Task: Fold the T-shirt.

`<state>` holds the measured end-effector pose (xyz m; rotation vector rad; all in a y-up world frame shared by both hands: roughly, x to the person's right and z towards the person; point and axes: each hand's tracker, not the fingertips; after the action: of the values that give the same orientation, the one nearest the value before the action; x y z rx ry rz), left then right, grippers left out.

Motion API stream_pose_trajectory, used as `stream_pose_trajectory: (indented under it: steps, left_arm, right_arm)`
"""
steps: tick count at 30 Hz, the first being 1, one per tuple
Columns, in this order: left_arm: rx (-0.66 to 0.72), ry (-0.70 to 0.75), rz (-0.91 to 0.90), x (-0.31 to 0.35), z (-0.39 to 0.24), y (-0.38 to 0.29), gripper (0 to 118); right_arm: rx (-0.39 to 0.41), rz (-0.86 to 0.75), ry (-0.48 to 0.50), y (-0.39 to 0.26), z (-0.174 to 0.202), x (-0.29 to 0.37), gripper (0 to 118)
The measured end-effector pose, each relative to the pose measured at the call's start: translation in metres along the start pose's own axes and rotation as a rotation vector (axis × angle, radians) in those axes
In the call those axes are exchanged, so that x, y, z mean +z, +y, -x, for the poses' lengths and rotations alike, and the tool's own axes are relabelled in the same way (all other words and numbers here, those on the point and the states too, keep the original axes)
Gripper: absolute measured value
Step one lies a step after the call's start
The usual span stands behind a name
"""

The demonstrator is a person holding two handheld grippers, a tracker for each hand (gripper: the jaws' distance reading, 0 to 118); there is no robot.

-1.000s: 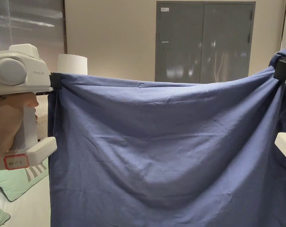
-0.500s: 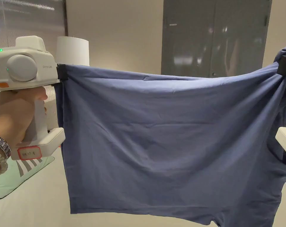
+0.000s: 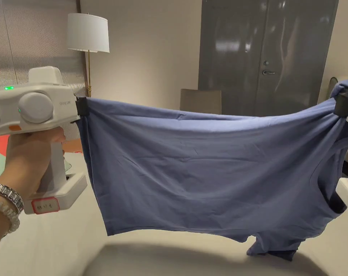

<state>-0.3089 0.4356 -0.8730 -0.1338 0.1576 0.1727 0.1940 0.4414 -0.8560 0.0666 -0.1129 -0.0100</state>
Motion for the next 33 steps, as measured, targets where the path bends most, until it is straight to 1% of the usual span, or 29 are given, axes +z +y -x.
stream_pose_trajectory:
  steps: [5, 10, 13, 16, 19, 21, 24, 27, 30, 33]
  left_arm:
    - [-0.009, 0.003, 0.083, 0.037, 0.006, -0.039, 3]
    - [-0.040, -0.002, 0.164, 0.091, 0.016, -0.083, 3]
    - [-0.061, -0.005, 0.216, 0.128, 0.024, -0.109, 3]
    - [-0.074, -0.014, 0.263, 0.169, 0.033, -0.138, 3]
    - [-0.093, -0.013, 0.324, 0.202, 0.048, -0.171, 3]
    - [-0.060, -0.020, 0.372, 0.226, 0.059, -0.195, 3]
    - [-0.055, -0.007, 0.465, 0.257, 0.074, -0.234, 3]
    - [-0.094, 0.001, 0.529, 0.286, 0.084, -0.269, 3]
    - [-0.125, 0.005, 0.617, 0.306, 0.093, -0.300, 3]
    - [-0.109, 0.013, 0.683, 0.316, 0.101, -0.323, 3]
  right_arm:
    - [0.035, 0.091, -0.010, -0.033, -0.009, 0.048, 4]
    - [0.019, 0.172, 0.004, -0.066, -0.024, 0.114, 4]
    - [0.031, 0.237, 0.006, -0.088, -0.033, 0.158, 4]
    - [0.010, 0.293, 0.013, -0.107, -0.041, 0.200, 4]
    - [-0.044, 0.348, 0.016, -0.131, -0.055, 0.247, 4]
    - [-0.062, 0.396, 0.024, -0.147, -0.063, 0.276, 4]
    - [-0.057, 0.469, 0.024, -0.173, -0.071, 0.319, 4]
    - [-0.032, 0.549, 0.016, -0.201, -0.078, 0.350, 4]
    - [-0.060, 0.632, 0.007, -0.230, -0.085, 0.375, 4]
    - [-0.075, 0.702, -0.019, -0.253, -0.092, 0.391, 4]
